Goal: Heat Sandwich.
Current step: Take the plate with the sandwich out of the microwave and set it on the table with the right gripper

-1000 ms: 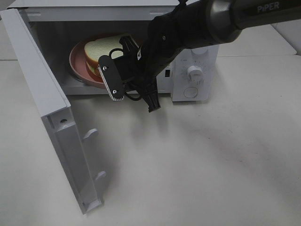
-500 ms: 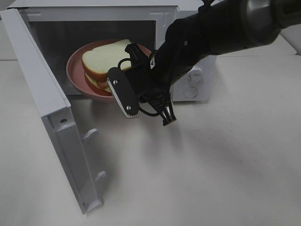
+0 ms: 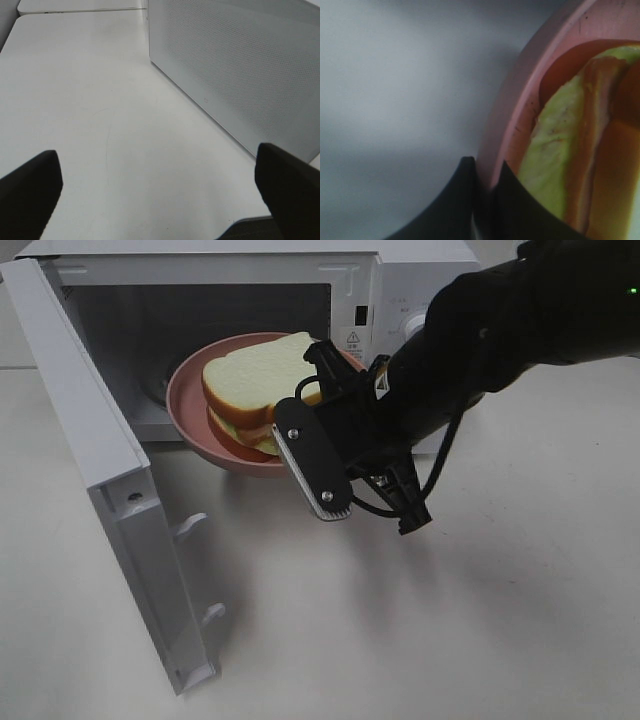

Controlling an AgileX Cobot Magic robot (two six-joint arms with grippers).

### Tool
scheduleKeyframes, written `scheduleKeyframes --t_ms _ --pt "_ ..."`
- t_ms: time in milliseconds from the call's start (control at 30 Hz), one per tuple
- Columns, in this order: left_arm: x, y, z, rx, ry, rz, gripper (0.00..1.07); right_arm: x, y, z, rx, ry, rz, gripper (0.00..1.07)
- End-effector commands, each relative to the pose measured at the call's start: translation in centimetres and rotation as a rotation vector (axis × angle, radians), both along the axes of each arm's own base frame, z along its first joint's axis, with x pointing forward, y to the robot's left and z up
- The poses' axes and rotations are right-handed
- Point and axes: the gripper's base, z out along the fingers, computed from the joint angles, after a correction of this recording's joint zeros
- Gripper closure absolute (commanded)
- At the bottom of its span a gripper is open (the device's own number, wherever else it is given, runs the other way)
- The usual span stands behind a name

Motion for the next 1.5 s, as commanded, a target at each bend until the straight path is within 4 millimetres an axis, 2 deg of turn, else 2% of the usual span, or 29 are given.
scheduleKeyframes --t_ms 33,600,1000,1500 --pt "-0.1 -0.1 0.1 -0.012 -0.016 0.003 0.06 -0.7 -0.8 1.2 0.041 -0.037 -0.014 1.07" --pt "-0.1 -0.1 0.1 -0.012 -0.016 0.003 0.06 -6.3 -5.1 1.8 0.021 0.019 -0.026 1.07" --pt "-0.1 -0.1 0.1 -0.012 -0.016 0.003 0.06 -10.5 -8.4 3.1 0.029 0.033 -0.043 1.07" --pt "-0.1 -0.1 0.1 -0.012 -0.016 0.003 0.06 -13.6 -11.4 4.2 0.009 0.028 -0.101 1.07"
